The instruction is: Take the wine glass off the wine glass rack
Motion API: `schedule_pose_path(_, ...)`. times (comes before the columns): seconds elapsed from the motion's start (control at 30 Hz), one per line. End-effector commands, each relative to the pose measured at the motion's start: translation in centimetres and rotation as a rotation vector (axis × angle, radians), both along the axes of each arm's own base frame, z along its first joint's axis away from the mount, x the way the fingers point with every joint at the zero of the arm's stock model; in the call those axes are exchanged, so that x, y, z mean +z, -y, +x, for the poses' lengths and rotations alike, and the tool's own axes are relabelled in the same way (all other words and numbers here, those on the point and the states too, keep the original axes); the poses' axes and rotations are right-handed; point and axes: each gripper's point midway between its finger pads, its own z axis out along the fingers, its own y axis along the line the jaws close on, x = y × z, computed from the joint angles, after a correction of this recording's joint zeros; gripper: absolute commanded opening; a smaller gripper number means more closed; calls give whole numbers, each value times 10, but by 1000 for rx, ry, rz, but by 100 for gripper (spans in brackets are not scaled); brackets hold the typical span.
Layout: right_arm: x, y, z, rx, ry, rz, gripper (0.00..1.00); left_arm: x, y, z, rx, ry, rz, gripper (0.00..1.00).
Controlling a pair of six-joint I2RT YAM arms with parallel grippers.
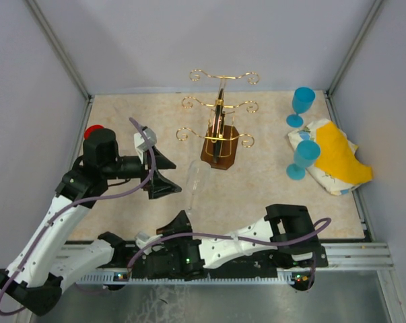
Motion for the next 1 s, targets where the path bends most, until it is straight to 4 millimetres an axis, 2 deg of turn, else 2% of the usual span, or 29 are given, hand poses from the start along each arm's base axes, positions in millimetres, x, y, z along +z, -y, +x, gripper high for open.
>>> schedule_pose_path(0.0,30,-10,6,0,46,37,0,0,-3,24,98,101,23,100)
schedule_pose_path(0.1,31,-13,7,2,54,31,0,-6,-7,39,188,110,59,100)
schedule_pose_path(0.23,37,-20,9,8,69,35,0,-14,-9,46,238,113,78,100)
schedule_pose_path(0.6,54,-44,7,65,111,27,0,-17,-5,53,272,115,39,100)
schedule_pose_path(0.77,58,-50,8,75,124,31,0,-10,3,51,244,108,-6,100)
schedule_pose_path(0.97,62,-55,7,85,128,38,0,-20,10,49,221,74,19,100)
